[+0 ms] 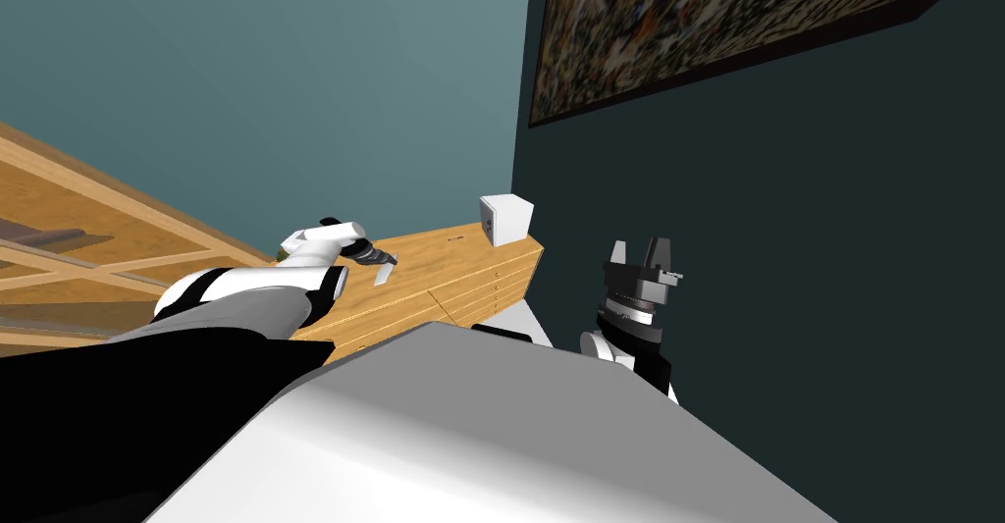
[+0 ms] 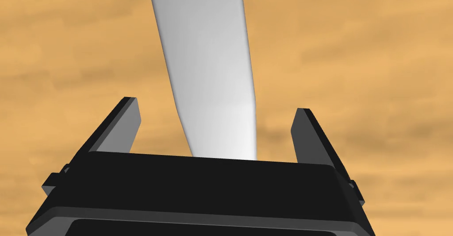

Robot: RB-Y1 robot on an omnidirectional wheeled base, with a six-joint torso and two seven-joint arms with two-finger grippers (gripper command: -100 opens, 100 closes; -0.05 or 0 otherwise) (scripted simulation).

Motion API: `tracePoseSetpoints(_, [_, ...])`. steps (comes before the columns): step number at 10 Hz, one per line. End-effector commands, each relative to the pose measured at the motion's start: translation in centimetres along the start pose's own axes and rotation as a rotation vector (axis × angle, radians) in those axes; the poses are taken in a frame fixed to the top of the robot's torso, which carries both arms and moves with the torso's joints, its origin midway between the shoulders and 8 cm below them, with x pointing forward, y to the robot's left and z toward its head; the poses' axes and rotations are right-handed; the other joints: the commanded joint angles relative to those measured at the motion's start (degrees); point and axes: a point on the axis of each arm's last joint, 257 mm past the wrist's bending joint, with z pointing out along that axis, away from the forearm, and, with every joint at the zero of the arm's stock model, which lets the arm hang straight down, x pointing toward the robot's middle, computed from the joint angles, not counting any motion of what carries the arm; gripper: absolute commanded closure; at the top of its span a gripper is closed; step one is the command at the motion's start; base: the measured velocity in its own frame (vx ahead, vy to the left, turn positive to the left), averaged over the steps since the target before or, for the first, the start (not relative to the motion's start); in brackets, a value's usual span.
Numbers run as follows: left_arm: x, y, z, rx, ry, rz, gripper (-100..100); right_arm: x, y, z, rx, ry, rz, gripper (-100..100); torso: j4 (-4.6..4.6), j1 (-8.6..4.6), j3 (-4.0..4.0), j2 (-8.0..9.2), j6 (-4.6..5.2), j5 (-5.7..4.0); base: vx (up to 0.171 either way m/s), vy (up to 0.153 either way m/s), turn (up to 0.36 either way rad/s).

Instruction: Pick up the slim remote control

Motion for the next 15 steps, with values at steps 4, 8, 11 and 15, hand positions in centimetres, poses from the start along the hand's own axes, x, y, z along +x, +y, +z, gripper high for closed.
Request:
tracePoseSetpoints(4, [-4.1, -0.6, 0.0, -0.053, -0.120, -0.148, -100, 0.0, 0.0, 0.0, 0.000, 0.000, 0.000, 0, 0.01, 0.00, 0.01, 0.02, 0.00, 0.00, 0.009, 0.040, -0.081])
tracePoseSetpoints(8, [-6.0, -0.6, 0.0, -0.073, -0.172, -0.206, -100, 0.0, 0.0, 0.0, 0.000, 0.000, 0.000, 0, 0.00, -0.01, 0.00, -0.01, 0.01, -0.01, 0.013, 0.036, -0.047])
tracePoseSetpoints(11, [-6.4, -0.1, 1.2, -0.073, -0.167, -0.194, -100, 0.0, 0.0, 0.0, 0.000, 0.000, 0.000, 0, 0.01, -0.17, 0.03, 0.04, 0.01, -0.04, 0.001, -0.001, 0.004])
tracePoseSetpoints(15, [-6.5, -0.1, 1.5, -0.072, -0.168, -0.193, 100, 0.0, 0.0, 0.0, 0.000, 0.000, 0.000, 0, 0.02, -0.21, 0.02, 0.03, 0.05, -0.04, 0.005, -0.007, 0.016])
